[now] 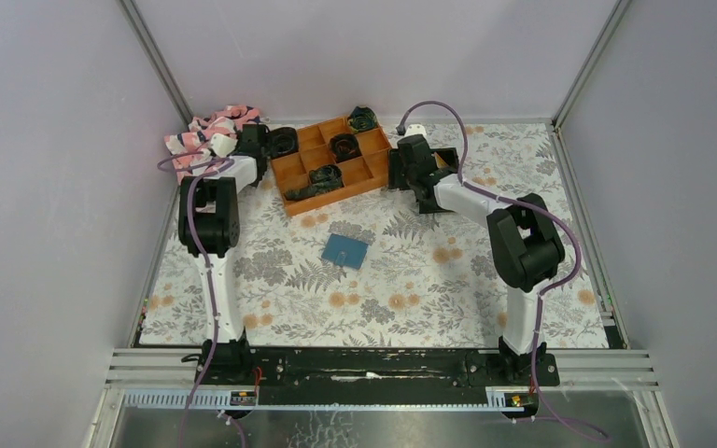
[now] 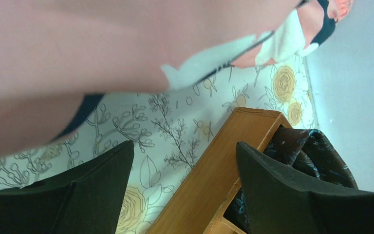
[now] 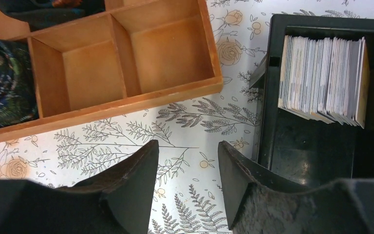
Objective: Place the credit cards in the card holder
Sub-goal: Move the distractor to the center of the board.
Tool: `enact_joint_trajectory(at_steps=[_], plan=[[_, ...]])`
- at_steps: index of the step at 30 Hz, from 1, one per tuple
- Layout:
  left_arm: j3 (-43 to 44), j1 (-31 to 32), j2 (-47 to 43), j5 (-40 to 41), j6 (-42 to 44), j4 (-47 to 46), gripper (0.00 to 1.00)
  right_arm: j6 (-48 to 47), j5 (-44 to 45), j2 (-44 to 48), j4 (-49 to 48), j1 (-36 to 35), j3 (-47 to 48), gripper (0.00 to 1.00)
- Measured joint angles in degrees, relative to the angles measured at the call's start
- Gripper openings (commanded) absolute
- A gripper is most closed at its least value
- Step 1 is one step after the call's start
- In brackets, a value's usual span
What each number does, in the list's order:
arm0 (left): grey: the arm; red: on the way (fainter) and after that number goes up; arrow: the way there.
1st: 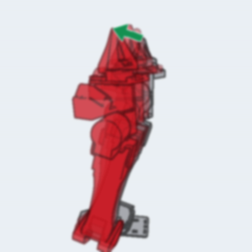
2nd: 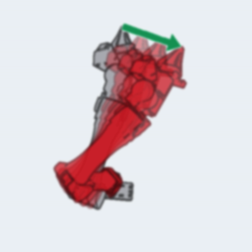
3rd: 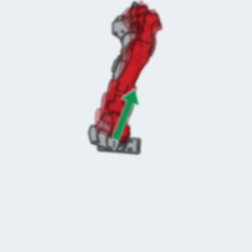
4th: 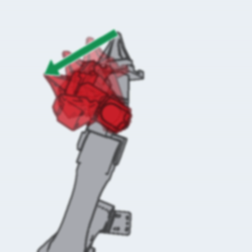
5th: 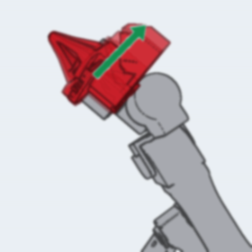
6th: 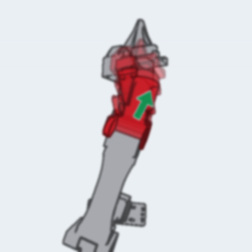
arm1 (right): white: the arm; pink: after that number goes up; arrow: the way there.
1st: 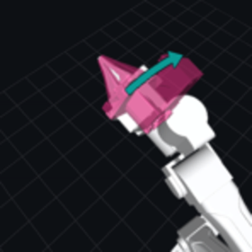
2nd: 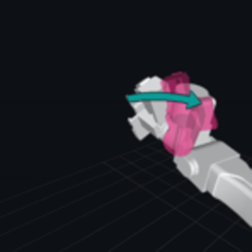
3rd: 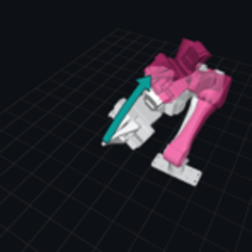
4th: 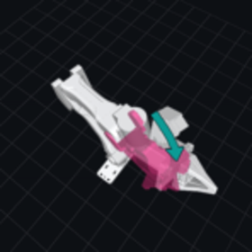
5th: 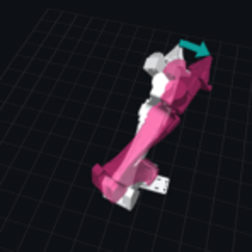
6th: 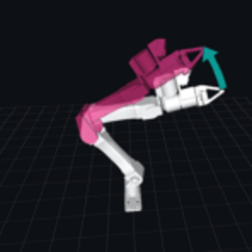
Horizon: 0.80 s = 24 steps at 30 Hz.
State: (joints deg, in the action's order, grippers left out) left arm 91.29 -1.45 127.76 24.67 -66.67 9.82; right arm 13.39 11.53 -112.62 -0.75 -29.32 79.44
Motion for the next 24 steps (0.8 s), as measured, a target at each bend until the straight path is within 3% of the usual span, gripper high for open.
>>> enact_joint_trajectory(at_steps=[16, 24], plan=[[0.0, 5.7, -0.6, 1.3, 1.5, -0.3, 0.87, -2.2, -3.3, 1.1, 0.6, 0.0, -0.8, 0.56], [-9.9, 6.8, -12.7, 1.2, 1.9, 0.4, 0.97, -2.5, -5.7, 9.5, 1.7, -1.7, -9.7, 0.56]])
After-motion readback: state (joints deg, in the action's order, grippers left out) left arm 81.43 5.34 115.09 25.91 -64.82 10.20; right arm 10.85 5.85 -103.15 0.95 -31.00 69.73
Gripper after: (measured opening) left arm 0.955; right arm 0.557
